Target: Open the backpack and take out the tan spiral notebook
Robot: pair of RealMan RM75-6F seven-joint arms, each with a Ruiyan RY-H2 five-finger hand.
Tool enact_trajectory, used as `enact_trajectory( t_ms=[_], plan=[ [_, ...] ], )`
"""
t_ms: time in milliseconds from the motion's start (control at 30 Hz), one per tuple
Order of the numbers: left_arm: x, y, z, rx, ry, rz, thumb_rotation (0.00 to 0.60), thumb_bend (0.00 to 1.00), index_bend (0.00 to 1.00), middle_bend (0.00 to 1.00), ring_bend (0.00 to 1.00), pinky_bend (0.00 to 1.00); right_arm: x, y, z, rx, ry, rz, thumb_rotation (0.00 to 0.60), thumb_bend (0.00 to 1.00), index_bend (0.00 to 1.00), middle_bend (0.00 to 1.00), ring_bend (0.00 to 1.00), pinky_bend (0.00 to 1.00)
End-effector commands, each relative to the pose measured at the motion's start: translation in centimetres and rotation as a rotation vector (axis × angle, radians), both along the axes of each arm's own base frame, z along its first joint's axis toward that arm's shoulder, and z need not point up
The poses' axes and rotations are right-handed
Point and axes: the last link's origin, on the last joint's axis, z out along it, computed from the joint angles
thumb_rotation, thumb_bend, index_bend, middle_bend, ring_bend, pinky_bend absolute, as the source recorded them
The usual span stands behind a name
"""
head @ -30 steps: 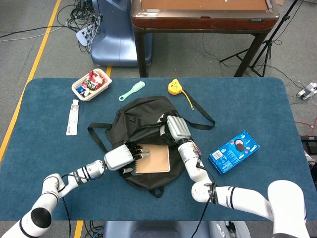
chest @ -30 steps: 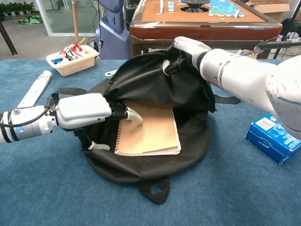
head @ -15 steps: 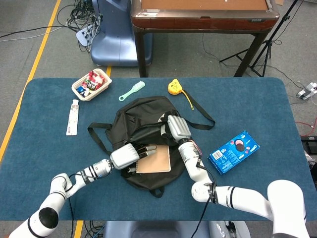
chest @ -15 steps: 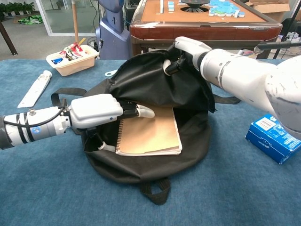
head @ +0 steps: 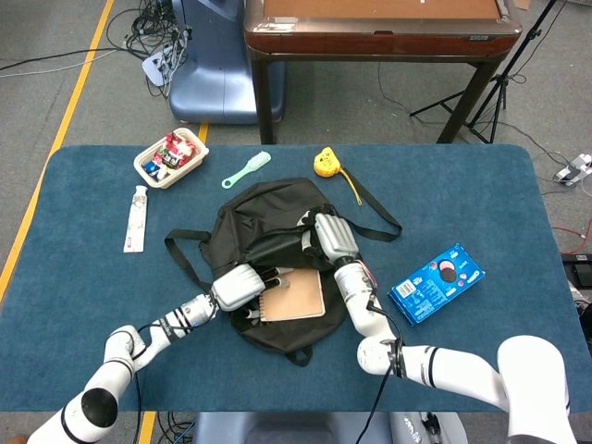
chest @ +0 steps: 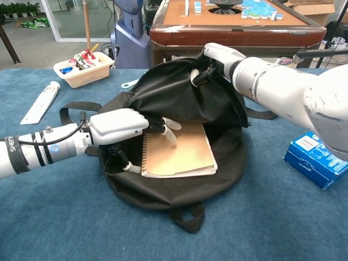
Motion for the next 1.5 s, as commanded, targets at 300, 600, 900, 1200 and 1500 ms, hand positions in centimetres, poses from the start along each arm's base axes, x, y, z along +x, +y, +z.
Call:
enact_trajectory(
  t_ms=[300,600,900,1200,1500],
  plan=[
    [0.5,0.0,-0.2,-0.003,-0.096,0.074,0.600,0.37,0.51,0.16,0.12,0.22,-0.2,-0.6,0.2,-0.012,0.006,-0.014,0.600,0.80,0.72,0.36,0.16,0.07],
    [1.1,-1.1,0.9,-0.081,-0.312,0.119,0.600,0.46,0.65,0.60,0.44,0.25,-0.6,-0.8,0.6,-0.017,0.013,-0.027,0.600,0.80,0.72,0.36,0.16,0.07],
    [0.3,-2.4,5.6,-0.109,-0.578,0.114,0.600,0.46,0.68,0.70,0.53,0.38,-1.7,-0.1,0.3,0.034,0.004,-0.035,0.600,0.80,0.72,0.35,0.16,0.07],
    [0.4,-4.3,13.1,-0.093,-0.728,0.133,0.600,0.46,0.68,0.71,0.54,0.40,-2.4,2.4,-0.6,0.138,0.030,0.063,0.600,0.73,0.62,0.30,0.15,0.07],
    [-0.6,-5.5,19.7,0.070,-0.692,0.187,0.600,0.46,0.68,0.71,0.54,0.40,-3.2,7.0,0.5,0.268,0.154,0.265,0.600,0.30,0.01,0.09,0.01,0.05]
  ],
)
